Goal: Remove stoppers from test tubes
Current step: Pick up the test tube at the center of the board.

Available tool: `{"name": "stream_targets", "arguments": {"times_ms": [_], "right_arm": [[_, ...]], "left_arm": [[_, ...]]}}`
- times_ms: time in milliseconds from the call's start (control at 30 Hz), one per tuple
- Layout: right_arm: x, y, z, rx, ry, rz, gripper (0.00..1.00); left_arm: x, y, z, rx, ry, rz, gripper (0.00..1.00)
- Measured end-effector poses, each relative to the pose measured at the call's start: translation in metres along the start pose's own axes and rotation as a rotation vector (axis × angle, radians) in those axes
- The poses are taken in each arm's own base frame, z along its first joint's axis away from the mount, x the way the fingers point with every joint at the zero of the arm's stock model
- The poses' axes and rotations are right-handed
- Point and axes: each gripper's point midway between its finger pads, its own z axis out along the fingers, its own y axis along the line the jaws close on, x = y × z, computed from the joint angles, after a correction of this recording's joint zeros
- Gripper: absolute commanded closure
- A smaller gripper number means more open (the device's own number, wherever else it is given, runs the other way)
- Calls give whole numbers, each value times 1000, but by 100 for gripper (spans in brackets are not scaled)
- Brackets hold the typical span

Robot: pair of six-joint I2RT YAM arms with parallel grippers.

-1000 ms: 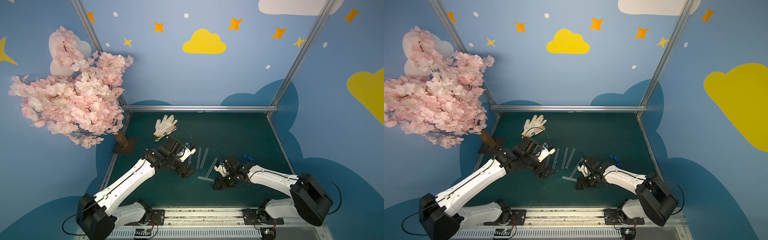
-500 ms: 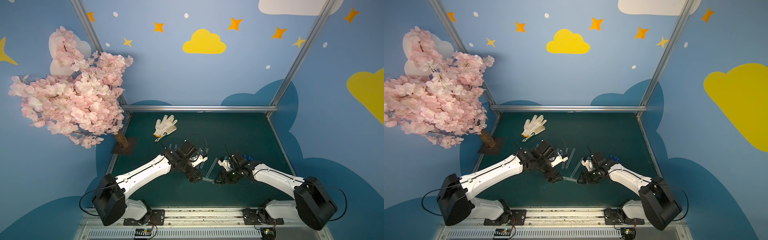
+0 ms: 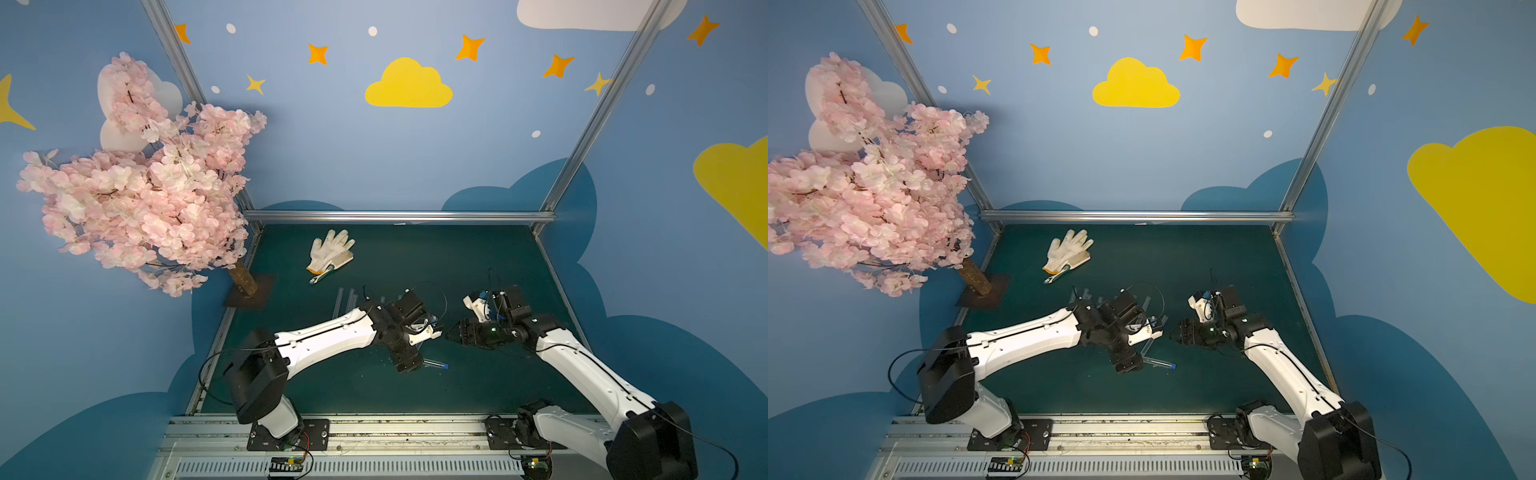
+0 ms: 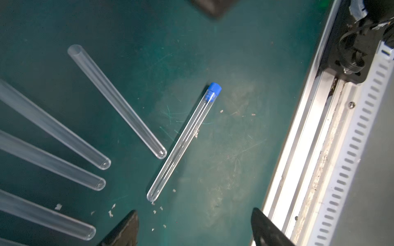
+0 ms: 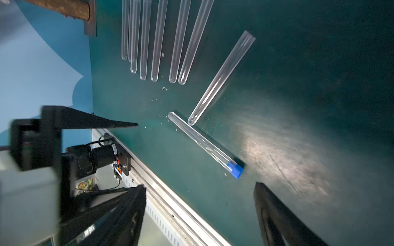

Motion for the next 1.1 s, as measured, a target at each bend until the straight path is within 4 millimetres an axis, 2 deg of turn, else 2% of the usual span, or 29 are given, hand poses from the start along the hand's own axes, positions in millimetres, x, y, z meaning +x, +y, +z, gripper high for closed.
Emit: {"name": "stream_targets", "arguments": {"times_ms": [133,300,467,633,733,867,967,1100], "right_arm": [[7,-23,-29,106,-55,107,14],[14,-41,-57,182,-160,204,12],[16,-68,-76,241,-228,355,12],[19,-81,-86,261,-269,436,12],[18,-83,-89,259,-283,458,13],[18,-83,-89,247,-283,467,13],[20,-83,-87,242,-277,469,13],[19,-82,-87,232,-277,469,13]], "left_arm": [[-14,-6,23,-5,44,66,19],[-24,-13,41,3,64,130,22],[-27,-14,61,6,88,177,24],[-20,-10,84,15,139,190,27],[-23,-5,95,11,153,189,27],[-30,-1,95,-1,139,188,30],[-29,4,95,-8,142,184,35],[-25,7,97,-11,153,177,36]]}}
